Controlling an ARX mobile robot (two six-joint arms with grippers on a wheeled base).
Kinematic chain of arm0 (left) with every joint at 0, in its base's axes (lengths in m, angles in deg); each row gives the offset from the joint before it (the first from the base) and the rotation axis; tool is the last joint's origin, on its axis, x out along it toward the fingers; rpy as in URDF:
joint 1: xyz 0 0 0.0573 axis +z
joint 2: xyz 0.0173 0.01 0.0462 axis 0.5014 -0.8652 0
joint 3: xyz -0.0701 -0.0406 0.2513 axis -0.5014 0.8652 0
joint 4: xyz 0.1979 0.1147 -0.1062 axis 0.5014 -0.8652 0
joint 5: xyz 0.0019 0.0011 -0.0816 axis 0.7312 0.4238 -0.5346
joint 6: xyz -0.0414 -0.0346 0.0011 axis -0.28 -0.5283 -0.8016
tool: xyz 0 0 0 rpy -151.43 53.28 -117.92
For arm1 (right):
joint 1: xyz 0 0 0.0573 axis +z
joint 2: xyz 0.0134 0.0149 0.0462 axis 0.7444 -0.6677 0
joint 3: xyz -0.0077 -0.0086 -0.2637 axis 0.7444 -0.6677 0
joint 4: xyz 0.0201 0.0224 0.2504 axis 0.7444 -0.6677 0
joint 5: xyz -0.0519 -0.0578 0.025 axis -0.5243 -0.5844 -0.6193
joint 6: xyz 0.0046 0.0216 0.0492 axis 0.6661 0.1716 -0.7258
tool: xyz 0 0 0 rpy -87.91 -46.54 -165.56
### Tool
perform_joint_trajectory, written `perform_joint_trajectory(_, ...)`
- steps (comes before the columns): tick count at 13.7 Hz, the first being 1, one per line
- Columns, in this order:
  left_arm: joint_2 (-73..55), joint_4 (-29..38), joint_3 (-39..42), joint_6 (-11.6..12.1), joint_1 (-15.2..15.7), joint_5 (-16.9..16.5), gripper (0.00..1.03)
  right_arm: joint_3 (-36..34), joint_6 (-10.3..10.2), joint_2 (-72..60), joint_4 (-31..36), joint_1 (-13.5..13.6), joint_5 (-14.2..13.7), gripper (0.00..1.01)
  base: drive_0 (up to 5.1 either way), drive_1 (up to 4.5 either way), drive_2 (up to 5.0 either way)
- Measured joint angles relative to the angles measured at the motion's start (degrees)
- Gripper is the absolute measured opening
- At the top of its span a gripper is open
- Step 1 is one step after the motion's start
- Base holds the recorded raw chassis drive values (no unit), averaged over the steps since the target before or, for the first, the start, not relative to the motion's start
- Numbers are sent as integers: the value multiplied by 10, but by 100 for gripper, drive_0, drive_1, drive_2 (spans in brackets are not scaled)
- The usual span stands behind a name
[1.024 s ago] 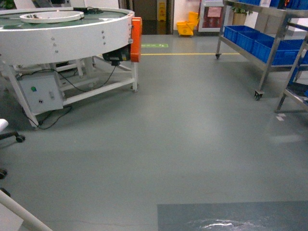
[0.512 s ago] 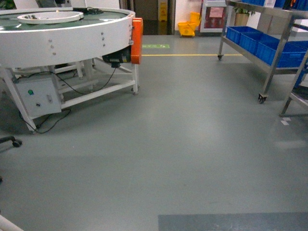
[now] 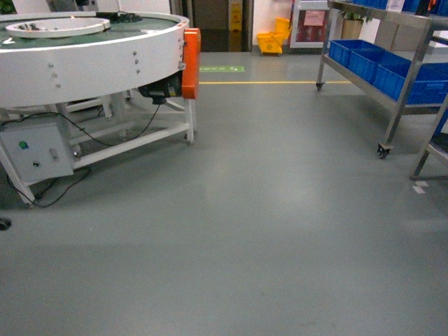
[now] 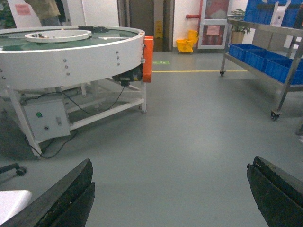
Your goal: Pick red block from blue box to shelf
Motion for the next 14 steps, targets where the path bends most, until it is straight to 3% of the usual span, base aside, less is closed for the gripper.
perform_joint_trajectory(14, 0, -1, 0, 0, 0, 0, 98, 0, 0, 0, 0, 0, 0, 28, 4, 429, -421)
